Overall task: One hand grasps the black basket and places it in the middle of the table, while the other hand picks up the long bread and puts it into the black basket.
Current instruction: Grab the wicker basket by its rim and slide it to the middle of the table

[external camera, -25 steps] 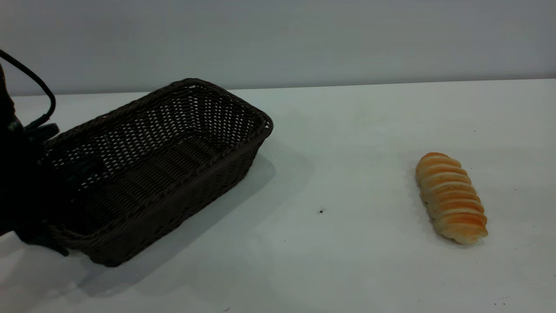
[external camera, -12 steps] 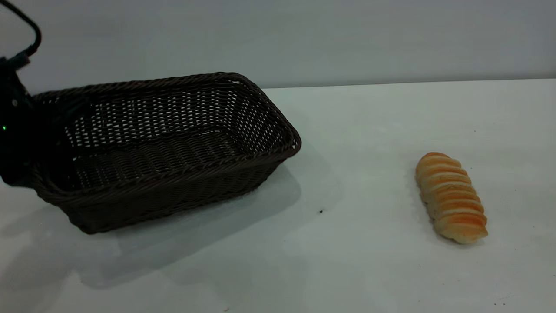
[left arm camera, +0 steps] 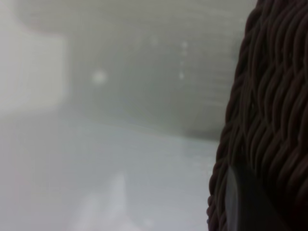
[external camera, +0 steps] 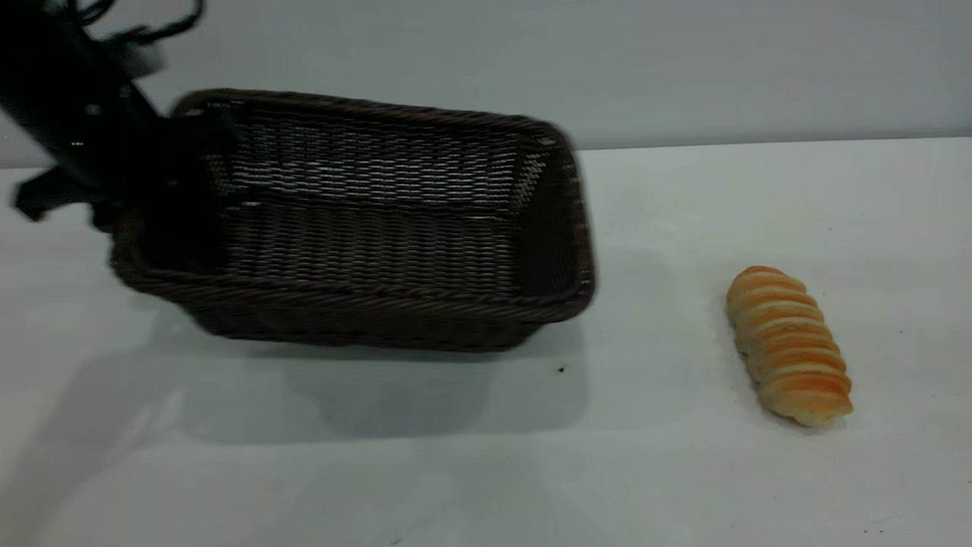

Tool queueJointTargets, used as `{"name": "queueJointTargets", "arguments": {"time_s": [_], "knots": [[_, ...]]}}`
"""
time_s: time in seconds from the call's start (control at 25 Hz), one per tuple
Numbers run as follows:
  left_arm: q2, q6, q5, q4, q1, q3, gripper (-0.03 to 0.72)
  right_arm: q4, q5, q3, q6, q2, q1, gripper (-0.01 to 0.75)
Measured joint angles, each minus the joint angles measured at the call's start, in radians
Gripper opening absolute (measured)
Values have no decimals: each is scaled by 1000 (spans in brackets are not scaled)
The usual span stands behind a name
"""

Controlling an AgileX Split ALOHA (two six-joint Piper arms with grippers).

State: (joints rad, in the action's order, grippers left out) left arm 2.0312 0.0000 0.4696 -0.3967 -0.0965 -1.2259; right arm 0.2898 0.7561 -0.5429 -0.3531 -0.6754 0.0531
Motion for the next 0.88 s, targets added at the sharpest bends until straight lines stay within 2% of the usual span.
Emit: {"name": "queueJointTargets", "arguments": {"time_s": [0.08, 0.2, 0.72, 0.8, 0.88], "knots": [[49, 98, 21, -101, -1, -37, 265, 0, 0, 0, 0, 0, 0, 529], [108, 142, 20, -164, -9, -59, 264, 0, 0, 0, 0, 0, 0, 529], [192, 139, 3, -176, -27, -60, 264, -3, 2, 0, 0, 0, 0, 529], [192, 138, 4, -177, -27, -61, 305, -3, 3, 0, 0, 0, 0, 529], [192, 138, 7, -183, -27, -63, 385, -3, 4, 0, 0, 0, 0, 529]]}}
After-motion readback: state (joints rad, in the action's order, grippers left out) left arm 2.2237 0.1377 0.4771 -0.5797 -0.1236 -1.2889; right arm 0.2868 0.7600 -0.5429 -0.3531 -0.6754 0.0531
